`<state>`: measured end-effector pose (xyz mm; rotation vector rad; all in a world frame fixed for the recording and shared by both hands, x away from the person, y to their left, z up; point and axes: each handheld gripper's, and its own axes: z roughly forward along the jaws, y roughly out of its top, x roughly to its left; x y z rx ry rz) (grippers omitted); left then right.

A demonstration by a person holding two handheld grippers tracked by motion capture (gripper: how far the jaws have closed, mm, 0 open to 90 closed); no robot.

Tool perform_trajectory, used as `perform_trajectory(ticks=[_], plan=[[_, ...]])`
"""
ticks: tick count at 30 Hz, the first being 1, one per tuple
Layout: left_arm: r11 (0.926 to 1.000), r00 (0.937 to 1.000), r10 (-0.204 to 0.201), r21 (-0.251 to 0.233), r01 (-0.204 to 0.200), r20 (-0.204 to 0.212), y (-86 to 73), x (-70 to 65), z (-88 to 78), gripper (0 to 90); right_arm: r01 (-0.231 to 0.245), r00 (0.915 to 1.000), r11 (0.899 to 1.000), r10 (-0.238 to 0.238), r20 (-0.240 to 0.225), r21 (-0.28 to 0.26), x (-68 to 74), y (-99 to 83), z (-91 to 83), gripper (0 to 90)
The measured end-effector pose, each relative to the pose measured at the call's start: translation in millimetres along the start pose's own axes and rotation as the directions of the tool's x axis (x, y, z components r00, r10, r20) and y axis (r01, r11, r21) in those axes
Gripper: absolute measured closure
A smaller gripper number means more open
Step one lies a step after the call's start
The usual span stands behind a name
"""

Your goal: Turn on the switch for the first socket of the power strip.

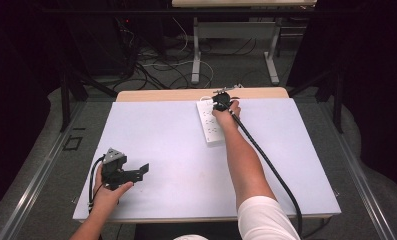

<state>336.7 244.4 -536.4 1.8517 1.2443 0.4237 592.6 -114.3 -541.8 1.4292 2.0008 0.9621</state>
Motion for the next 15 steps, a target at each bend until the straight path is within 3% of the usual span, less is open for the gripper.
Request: perform_trajectory(ticks=[7,15], plan=[[0.9999,1.0000,-0.005,-0.015,0.005,-0.007,0.3,-0.8,1.7,4.6,-0.003,1.0000,1.000,0.003,0.003,0.013,-0.2,0.4,-2.1,89.9],[1.0000,1.0000,0.001,-0.009,-0.001,-0.004,2.3,-2.5,5.5,4.7,0.003,0.9997,1.000,-0.003,-0.024,0.002,0.7,4.5,-10.0,88.8]])
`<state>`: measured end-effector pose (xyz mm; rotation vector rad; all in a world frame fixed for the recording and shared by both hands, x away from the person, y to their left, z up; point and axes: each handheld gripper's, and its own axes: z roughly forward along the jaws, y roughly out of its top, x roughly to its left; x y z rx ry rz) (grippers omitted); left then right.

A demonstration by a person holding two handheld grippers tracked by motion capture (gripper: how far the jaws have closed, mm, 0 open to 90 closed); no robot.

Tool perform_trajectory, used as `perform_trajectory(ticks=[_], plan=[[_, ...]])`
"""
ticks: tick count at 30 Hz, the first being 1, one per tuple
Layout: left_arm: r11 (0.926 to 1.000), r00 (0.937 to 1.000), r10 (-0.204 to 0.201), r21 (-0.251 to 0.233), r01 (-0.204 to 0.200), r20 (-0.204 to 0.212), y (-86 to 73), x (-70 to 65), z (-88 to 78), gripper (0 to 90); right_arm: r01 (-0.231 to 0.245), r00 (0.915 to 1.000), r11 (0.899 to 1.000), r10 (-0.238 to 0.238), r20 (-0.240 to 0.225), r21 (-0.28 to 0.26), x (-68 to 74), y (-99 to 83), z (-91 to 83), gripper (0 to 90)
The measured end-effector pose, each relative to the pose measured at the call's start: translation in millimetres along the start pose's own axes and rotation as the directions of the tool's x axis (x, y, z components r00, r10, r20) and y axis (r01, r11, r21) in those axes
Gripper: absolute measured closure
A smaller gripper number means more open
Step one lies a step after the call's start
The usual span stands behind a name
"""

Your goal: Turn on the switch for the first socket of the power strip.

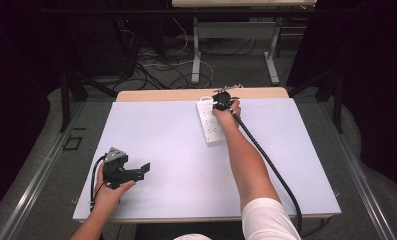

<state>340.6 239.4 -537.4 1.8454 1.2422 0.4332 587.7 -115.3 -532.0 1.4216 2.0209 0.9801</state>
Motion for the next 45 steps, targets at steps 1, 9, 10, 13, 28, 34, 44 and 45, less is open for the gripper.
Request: perform_trajectory(ticks=[1,9,10,13,28,34,44,45], plan=[[1.0000,1.0000,-0.001,0.000,0.001,0.001,0.1,-0.1,0.2,4.7,-0.003,1.0000,1.000,0.003,0.000,-0.001,-0.1,0.3,-0.6,88.6],[1.0000,1.0000,-0.003,-0.004,0.003,-0.003,-1.4,0.4,0.6,4.7,-0.023,0.9997,1.000,0.023,-0.011,0.012,-3.8,3.1,-6.4,86.8],[1.0000,1.0000,-0.002,0.009,0.002,-0.001,-1.1,1.2,-0.6,4.7,-0.032,0.9994,0.999,0.032,-0.011,0.018,-3.8,3.4,-7.4,86.5],[0.9999,0.9999,-0.011,-0.007,0.011,-0.003,-2.2,2.4,-0.9,4.8,-0.026,0.9996,0.999,0.026,-0.012,0.021,-4.8,4.1,-8.4,85.9],[1.0000,1.0000,-0.008,-0.002,0.008,-0.005,-2.3,2.6,-2.9,5.0,-0.031,0.9986,0.999,0.032,-0.041,0.032,2.1,5.3,-14.0,81.2],[0.9999,1.0000,-0.009,-0.007,0.009,-0.004,-2.0,1.9,-1.0,5.1,-0.027,0.9981,0.999,0.029,-0.055,0.040,4.2,6.2,-18.5,76.9],[1.0000,0.9999,-0.006,-0.007,0.006,-0.008,-1.5,1.6,-1.8,5.1,-0.021,0.9960,0.999,0.025,-0.086,0.047,7.0,8.0,-25.3,66.7],[1.0000,0.9999,-0.005,-0.008,0.005,-0.009,-1.5,1.7,-1.9,5.1,-0.022,0.9952,0.998,0.027,-0.094,0.052,7.3,8.2,-26.0,65.8]])
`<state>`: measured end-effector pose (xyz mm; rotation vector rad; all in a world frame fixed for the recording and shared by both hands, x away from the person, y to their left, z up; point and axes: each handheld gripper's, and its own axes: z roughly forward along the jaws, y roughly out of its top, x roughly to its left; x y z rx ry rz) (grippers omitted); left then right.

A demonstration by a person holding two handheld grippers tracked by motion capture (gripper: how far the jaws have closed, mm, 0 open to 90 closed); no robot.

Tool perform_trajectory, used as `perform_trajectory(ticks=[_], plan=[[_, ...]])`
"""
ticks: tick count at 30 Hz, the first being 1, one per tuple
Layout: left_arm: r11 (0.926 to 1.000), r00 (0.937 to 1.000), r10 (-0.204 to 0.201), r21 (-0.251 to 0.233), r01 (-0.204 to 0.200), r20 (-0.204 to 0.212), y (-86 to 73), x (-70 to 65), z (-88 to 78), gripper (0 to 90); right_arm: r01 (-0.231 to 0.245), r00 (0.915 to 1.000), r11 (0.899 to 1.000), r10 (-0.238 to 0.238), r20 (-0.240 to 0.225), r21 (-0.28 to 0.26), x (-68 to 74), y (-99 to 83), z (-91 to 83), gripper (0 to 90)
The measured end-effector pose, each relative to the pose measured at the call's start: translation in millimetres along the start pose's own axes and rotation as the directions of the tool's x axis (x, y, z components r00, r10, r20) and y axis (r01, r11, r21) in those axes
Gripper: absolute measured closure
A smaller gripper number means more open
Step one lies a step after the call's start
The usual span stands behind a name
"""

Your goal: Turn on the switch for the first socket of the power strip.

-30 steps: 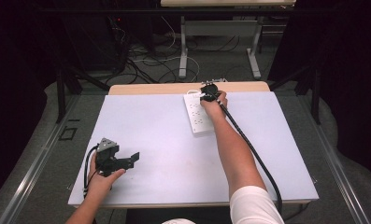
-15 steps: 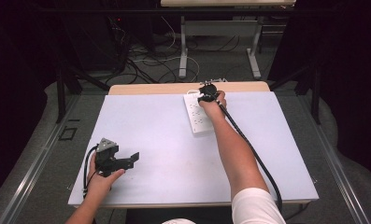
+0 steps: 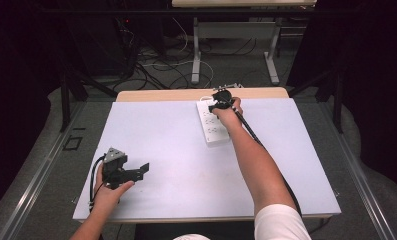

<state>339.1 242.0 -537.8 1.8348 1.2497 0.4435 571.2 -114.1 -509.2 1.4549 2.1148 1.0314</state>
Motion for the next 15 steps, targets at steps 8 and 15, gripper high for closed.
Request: perform_trajectory(ticks=[8,15], plan=[[1.0000,1.0000,0.002,0.000,-0.002,0.001,0.0,0.5,-1.0,5.1,0.015,0.9997,1.000,-0.014,-0.020,0.012,-0.4,0.8,-8.6,59.5],[1.0000,1.0000,-0.002,0.000,0.002,0.002,0.3,0.5,-0.9,5.1,0.055,0.9981,0.998,-0.055,-0.030,0.008,4.2,3.9,-22.8,56.5]])
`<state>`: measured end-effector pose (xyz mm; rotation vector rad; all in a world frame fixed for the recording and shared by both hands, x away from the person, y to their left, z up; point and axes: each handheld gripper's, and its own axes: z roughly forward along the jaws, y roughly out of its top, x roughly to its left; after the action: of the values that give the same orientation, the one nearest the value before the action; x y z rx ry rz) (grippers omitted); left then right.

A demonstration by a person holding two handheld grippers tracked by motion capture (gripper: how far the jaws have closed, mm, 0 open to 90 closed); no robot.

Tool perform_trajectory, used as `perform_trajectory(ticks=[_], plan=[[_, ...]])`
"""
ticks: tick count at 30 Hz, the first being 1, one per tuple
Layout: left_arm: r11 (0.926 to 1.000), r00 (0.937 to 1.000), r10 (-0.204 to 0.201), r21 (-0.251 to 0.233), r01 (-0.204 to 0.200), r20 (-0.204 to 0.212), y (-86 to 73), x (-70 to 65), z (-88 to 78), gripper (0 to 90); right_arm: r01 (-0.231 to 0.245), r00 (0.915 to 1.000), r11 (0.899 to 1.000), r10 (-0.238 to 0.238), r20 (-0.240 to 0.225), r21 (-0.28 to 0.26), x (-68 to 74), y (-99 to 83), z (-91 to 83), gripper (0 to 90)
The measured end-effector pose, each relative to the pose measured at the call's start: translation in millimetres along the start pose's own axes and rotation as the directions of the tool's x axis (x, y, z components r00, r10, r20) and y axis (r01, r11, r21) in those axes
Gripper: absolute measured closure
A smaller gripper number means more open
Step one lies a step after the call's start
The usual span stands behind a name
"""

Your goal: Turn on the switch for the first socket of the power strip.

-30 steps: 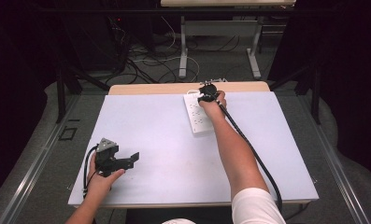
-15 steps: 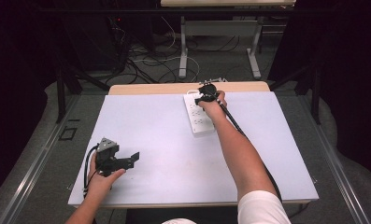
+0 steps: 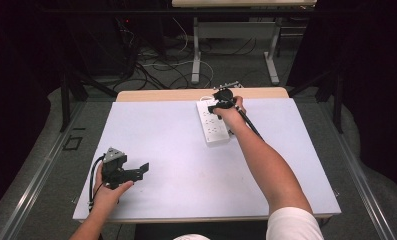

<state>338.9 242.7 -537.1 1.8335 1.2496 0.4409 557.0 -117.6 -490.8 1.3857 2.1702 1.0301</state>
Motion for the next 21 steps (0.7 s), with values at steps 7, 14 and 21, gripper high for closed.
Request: perform_trajectory(ticks=[7,14,21], plan=[[1.0000,1.0000,0.002,0.000,-0.002,0.001,0.0,-0.5,0.3,5.1,0.025,0.9995,1.000,-0.025,-0.020,0.001,9.1,1.3,-14.3,47.2],[1.0000,1.0000,0.002,-0.001,-0.002,0.000,-0.1,-0.6,-0.2,5.0,0.066,0.9975,0.997,-0.065,-0.027,0.034,15.6,0.2,-24.3,32.8],[1.0000,1.0000,0.002,-0.001,-0.002,-0.001,-0.3,-1.0,0.1,5.1,0.079,0.9963,0.993,-0.076,-0.038,0.083,22.6,-2.7,-34.1,15.8]])
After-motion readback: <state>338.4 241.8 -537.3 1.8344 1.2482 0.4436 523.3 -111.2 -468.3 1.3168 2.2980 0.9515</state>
